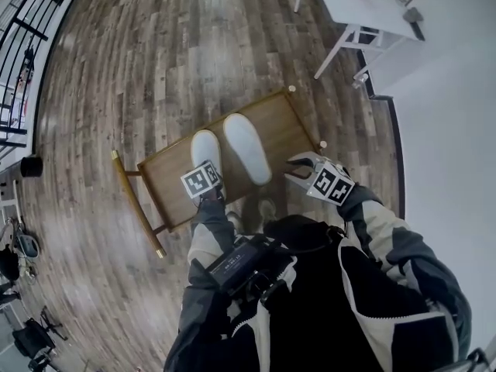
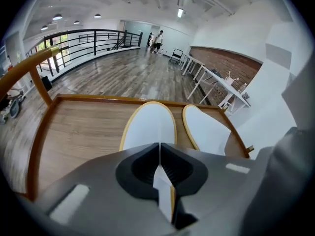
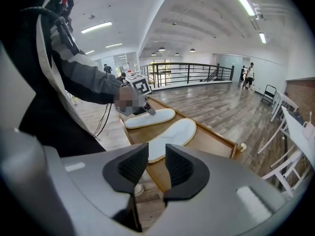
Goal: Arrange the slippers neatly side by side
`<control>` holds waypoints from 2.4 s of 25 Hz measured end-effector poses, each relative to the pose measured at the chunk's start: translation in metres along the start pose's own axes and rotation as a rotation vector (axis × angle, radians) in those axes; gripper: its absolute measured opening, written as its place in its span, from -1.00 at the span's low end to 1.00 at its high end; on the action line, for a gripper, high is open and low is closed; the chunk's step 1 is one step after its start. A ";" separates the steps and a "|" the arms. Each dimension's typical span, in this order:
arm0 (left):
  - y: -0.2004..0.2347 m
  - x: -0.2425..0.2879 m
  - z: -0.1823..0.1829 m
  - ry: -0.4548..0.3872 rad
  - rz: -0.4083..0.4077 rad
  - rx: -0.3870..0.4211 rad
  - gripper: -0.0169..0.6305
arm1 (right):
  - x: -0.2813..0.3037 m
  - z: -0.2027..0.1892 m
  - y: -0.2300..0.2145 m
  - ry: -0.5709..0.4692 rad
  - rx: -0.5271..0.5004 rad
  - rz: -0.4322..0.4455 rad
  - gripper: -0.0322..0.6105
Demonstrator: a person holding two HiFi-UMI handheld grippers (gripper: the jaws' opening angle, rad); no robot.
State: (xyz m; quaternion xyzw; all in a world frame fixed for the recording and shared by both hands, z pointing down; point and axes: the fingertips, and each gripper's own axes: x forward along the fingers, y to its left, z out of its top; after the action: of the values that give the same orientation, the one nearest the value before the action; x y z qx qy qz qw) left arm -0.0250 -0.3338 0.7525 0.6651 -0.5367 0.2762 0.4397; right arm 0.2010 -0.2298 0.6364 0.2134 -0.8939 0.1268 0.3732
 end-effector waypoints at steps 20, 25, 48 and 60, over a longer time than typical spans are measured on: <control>-0.007 -0.144 0.077 -0.416 -0.058 0.214 -0.73 | 0.022 0.078 -0.013 -0.159 -0.002 0.011 -0.60; -0.028 -0.249 0.122 -0.666 -0.111 0.330 -0.90 | 0.001 0.169 -0.009 -0.380 0.039 -0.022 -0.80; -0.032 -0.362 0.167 -0.892 -0.212 0.404 -0.90 | -0.056 0.297 0.002 -0.589 0.132 -0.338 -0.90; -0.040 -0.358 0.170 -0.889 -0.236 0.414 -0.90 | -0.061 0.293 -0.001 -0.583 0.130 -0.371 -0.90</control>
State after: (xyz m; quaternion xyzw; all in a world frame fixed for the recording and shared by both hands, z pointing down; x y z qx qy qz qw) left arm -0.1014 -0.3132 0.3616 0.8479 -0.5271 0.0153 0.0556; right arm 0.0605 -0.3260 0.3904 0.4226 -0.8990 0.0472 0.1049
